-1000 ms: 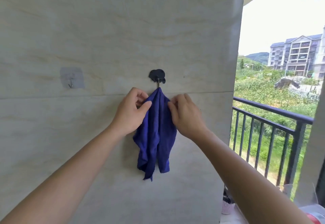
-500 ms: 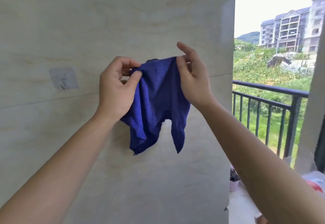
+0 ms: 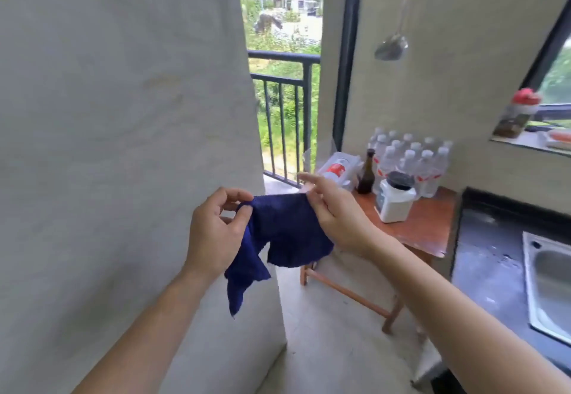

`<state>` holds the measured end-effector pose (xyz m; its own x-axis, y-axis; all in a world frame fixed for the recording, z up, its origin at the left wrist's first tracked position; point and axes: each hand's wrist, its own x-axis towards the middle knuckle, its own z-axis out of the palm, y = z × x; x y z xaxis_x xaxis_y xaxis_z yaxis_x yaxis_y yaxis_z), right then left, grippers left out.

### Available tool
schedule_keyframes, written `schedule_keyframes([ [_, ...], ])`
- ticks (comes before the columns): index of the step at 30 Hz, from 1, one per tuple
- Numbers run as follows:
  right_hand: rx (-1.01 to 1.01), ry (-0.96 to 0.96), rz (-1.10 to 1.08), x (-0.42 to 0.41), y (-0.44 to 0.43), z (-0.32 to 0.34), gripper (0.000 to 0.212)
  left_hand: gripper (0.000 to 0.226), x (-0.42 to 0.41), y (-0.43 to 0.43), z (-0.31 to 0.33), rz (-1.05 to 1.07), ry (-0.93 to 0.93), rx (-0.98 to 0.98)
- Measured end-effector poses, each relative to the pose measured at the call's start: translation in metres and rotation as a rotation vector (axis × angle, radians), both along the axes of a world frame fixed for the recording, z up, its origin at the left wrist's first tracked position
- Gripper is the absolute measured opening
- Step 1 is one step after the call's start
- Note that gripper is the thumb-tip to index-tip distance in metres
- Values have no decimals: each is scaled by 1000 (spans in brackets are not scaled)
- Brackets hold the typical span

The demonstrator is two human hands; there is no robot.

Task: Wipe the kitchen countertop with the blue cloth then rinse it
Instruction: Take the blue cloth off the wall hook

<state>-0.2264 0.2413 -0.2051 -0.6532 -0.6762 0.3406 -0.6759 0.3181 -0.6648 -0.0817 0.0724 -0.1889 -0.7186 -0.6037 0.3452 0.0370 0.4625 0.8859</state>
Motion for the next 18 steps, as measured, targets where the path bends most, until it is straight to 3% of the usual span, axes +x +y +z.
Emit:
schedule_keyframes([
  [6, 257, -19, -376, 16, 168, -19, 37, 38, -87, 115, -18, -388, 2, -100],
  [13, 148, -74, -912, 108, 381, -26, 29, 33, -108, 321, -42, -881, -4, -84],
  [18, 109, -122, -1198, 216, 506, -24, 48, 36, -66, 485, -39, -1115, 34, -126],
])
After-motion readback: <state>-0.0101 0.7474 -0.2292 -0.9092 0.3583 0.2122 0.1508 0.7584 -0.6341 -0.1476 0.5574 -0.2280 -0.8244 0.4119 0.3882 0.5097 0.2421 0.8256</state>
